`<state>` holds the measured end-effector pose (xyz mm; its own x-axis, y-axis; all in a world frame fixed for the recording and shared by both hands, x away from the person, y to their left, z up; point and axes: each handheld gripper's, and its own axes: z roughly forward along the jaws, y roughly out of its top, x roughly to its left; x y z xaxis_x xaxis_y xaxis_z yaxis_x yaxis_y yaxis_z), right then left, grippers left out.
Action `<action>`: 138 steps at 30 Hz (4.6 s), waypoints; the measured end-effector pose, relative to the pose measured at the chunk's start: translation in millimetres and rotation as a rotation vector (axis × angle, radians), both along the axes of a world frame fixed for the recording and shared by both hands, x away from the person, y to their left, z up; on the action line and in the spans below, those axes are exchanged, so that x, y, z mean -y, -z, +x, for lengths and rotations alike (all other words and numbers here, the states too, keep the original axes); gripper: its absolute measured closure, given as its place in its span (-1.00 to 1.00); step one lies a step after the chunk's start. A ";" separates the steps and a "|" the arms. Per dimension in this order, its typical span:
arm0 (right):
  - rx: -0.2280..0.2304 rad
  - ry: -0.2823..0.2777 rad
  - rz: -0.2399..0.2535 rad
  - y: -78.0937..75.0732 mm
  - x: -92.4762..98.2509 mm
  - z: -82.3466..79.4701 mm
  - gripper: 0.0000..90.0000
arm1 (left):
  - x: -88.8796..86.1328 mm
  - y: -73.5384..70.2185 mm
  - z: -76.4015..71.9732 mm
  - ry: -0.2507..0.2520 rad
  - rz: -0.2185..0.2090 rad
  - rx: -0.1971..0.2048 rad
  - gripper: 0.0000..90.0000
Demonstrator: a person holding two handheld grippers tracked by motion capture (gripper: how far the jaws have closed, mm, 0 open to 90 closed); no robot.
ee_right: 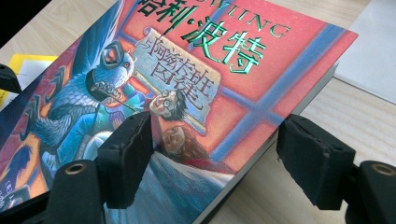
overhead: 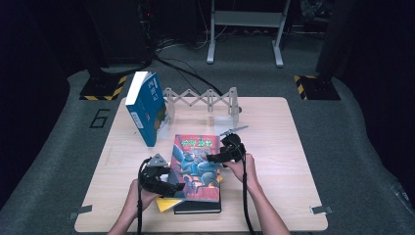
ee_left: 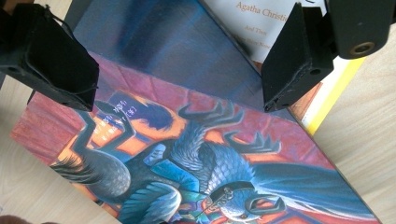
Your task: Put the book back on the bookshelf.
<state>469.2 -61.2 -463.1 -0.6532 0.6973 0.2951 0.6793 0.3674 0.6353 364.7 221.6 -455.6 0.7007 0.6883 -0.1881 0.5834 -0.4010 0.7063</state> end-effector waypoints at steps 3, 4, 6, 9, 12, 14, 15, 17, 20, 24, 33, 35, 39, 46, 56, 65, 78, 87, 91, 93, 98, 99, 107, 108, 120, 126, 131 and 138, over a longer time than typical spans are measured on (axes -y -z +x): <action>0.009 0.001 -0.003 -0.4 -0.8 -0.5 -0.44 | -4.6 3.0 10.0 -0.064 -0.019 -0.003 -0.82; 0.007 0.004 -0.009 -0.6 -0.4 -1.1 -0.46 | -6.9 3.8 14.6 -0.089 -0.023 -0.006 -0.85; 0.004 0.014 -0.008 -0.3 1.2 -3.7 -0.53 | -12.4 4.9 26.0 -0.130 -0.012 -0.003 -0.92; -0.013 0.008 0.001 2.1 4.0 -6.0 -0.60 | -18.1 7.3 39.9 -0.163 -0.033 -0.035 -1.00; -0.030 -0.006 0.004 3.7 2.8 -7.7 -0.64 | -20.7 10.9 51.1 -0.185 -0.052 -0.055 -1.00; -0.025 -0.014 0.000 3.2 0.6 -8.6 -0.64 | -21.4 13.2 55.8 -0.205 -0.078 -0.075 -1.00; -0.022 -0.021 0.001 3.5 -0.4 -8.4 -0.64 | -22.1 13.7 57.8 -0.204 -0.073 -0.077 -1.00; -0.030 -0.021 -0.003 3.2 -2.8 -8.7 -0.67 | -22.7 15.5 62.5 -0.216 -0.081 -0.079 -1.00; -0.024 -0.023 0.002 4.2 -2.3 -8.2 -0.67 | -22.5 15.9 67.9 -0.209 -0.074 -0.086 -1.00; -0.025 -0.030 -0.002 3.5 -2.6 -8.2 -0.66 | -17.8 17.9 76.4 -0.206 -0.064 -0.084 -1.00; -0.003 -0.033 -0.006 3.4 -5.8 -7.9 -0.66 | -11.5 22.7 94.4 -0.194 -0.089 -0.111 -1.00; -0.001 -0.033 -0.005 3.2 -6.5 -7.7 -0.66 | -8.8 22.6 96.1 -0.199 -0.089 -0.105 -1.00; 0.006 -0.041 -0.010 3.2 -7.7 -7.5 -0.66 | -7.3 25.4 99.1 -0.182 -0.106 -0.114 -0.99; 0.017 -0.044 -0.016 2.6 -13.3 -8.0 -0.65 | -2.6 25.1 105.7 -0.136 -0.133 -0.157 -0.88; 0.010 -0.031 -0.016 3.5 -14.2 -9.1 -0.65 | -1.3 14.6 102.4 -0.137 -0.119 -0.120 -0.81; 0.020 -0.025 -0.026 2.8 -14.4 -10.7 -0.64 | 7.0 -4.5 94.1 -0.114 -0.070 -0.028 -0.81; 0.034 -0.007 -0.023 3.2 -16.2 -13.4 -0.63 | 10.1 -21.9 83.9 -0.100 -0.055 0.012 -0.68; 0.033 0.000 -0.020 3.1 -16.8 -14.1 -0.62 | 14.5 -14.2 78.7 -0.083 -0.032 -0.035 -0.60; 0.032 0.001 -0.012 3.9 -16.3 -14.2 -0.61 | 14.5 -18.9 75.1 -0.068 -0.021 -0.036 -0.57; 0.030 0.001 -0.009 4.3 -16.0 -14.6 -0.61 | 15.8 -22.8 72.1 -0.069 -0.026 -0.028 -0.55; 0.030 0.004 -0.009 3.8 -16.7 -14.6 -0.61 | 20.2 -28.1 68.7 -0.046 -0.004 -0.027 -0.50; 0.036 0.000 -0.010 4.2 -16.1 -14.0 -0.61 | 21.5 -27.5 68.3 -0.035 0.001 -0.035 -0.50; 0.031 0.006 -0.010 3.6 -17.3 -14.7 -0.61 | 25.2 -22.6 68.6 -0.013 0.031 -0.067 -0.41; 0.028 0.002 -0.006 3.7 -17.4 -14.7 -0.61 | 26.9 -19.2 69.3 0.006 0.024 -0.089 -0.35; 0.044 0.002 -0.007 4.2 -17.7 -15.4 -0.60 | 22.8 -16.7 69.8 -0.036 0.005 -0.084 0.03; 0.041 0.005 0.011 5.3 -14.1 -16.8 -0.60 | 18.0 -13.2 69.5 -0.048 -0.054 -0.095 0.22; 0.066 0.035 0.045 6.4 6.8 -26.0 -0.70 | 13.4 -10.3 69.9 -0.046 -0.083 -0.101 0.29; 0.148 0.228 -0.043 12.9 73.9 -30.9 -0.90 | 10.0 -9.5 68.1 -0.056 -0.113 -0.103 0.31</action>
<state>438.3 -135.1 -476.0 -0.5115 0.8413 0.1748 0.6482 0.2443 0.7212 432.8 211.7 -446.1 0.6349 0.6961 -0.3352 0.6742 -0.2872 0.6804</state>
